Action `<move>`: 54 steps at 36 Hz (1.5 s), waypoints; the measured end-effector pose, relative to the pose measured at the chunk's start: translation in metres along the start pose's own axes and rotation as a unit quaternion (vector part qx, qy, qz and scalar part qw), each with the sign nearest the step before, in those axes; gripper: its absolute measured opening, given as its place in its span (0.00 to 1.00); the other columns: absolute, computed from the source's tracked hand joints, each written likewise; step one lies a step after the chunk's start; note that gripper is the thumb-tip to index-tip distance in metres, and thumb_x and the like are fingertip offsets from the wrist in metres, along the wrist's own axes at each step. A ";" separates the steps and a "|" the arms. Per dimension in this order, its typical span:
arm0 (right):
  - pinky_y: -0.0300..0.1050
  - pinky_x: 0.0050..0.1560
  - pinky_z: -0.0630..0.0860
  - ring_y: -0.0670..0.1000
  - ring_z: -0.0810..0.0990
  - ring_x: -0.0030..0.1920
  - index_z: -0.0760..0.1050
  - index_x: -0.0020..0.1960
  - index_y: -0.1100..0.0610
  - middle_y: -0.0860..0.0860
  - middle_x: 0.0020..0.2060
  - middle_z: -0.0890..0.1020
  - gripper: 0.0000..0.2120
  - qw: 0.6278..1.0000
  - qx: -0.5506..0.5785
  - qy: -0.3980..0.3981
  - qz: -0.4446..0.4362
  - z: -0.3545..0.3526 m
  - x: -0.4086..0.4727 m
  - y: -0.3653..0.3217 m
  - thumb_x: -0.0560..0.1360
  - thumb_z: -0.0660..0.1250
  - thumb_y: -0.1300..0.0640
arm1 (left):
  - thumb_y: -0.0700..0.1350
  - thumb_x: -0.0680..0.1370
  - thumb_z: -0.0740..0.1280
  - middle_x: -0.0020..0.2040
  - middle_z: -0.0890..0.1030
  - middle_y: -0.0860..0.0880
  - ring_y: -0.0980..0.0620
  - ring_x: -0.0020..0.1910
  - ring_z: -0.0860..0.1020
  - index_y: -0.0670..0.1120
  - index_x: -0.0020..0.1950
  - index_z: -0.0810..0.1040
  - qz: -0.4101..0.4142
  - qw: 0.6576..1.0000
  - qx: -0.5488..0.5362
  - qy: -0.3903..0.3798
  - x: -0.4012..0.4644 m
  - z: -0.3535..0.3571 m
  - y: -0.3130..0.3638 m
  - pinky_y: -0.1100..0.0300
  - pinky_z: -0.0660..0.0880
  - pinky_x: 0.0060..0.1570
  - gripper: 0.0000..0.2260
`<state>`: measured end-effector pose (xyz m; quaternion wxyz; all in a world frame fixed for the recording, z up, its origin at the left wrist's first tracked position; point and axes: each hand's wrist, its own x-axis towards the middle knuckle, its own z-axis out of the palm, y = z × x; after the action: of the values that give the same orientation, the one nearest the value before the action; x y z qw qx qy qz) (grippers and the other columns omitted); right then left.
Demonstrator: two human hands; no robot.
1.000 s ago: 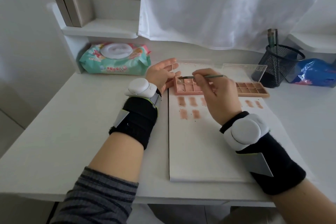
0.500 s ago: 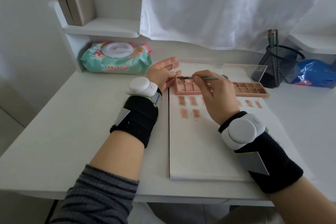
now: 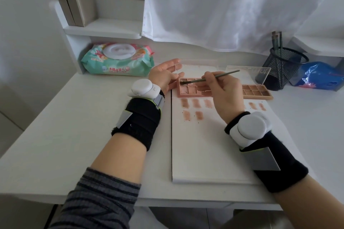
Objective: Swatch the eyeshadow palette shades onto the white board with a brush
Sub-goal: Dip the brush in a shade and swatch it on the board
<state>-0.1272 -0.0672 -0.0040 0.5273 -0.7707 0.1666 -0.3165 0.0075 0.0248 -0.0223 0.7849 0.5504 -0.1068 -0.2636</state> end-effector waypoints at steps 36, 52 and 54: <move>0.53 0.38 0.75 0.49 0.76 0.32 0.70 0.38 0.50 0.47 0.30 0.77 0.12 0.975 -0.123 -0.056 -0.174 -0.037 -0.047 0.001 0.75 0.54 0.47 | 0.24 0.76 0.55 0.58 0.77 0.42 0.49 0.42 0.80 0.45 0.57 0.67 0.005 0.999 -0.002 0.043 -0.004 0.007 0.001 0.59 0.77 0.41 0.19; 0.41 0.35 0.71 0.48 0.75 0.31 0.71 0.38 0.51 0.47 0.28 0.77 0.10 0.987 0.053 0.053 -0.139 -0.043 -0.041 -0.001 0.75 0.58 0.50 | 0.23 0.74 0.59 0.60 0.76 0.39 0.41 0.56 0.77 0.37 0.72 0.61 0.039 0.991 0.116 0.049 -0.005 0.003 -0.001 0.52 0.74 0.56 0.27; 0.38 0.34 0.71 0.47 0.76 0.32 0.72 0.40 0.51 0.46 0.29 0.78 0.08 0.981 0.090 0.095 -0.145 -0.049 -0.035 -0.004 0.77 0.58 0.53 | 0.24 0.73 0.61 0.54 0.78 0.43 0.40 0.59 0.76 0.37 0.69 0.67 0.062 0.985 0.153 0.050 -0.006 0.003 -0.001 0.50 0.74 0.58 0.25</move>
<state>-0.1867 -0.0796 0.0010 0.5248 -0.7027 0.0735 -0.4747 0.0005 0.0250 -0.0215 0.7103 0.6691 -0.1406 -0.1676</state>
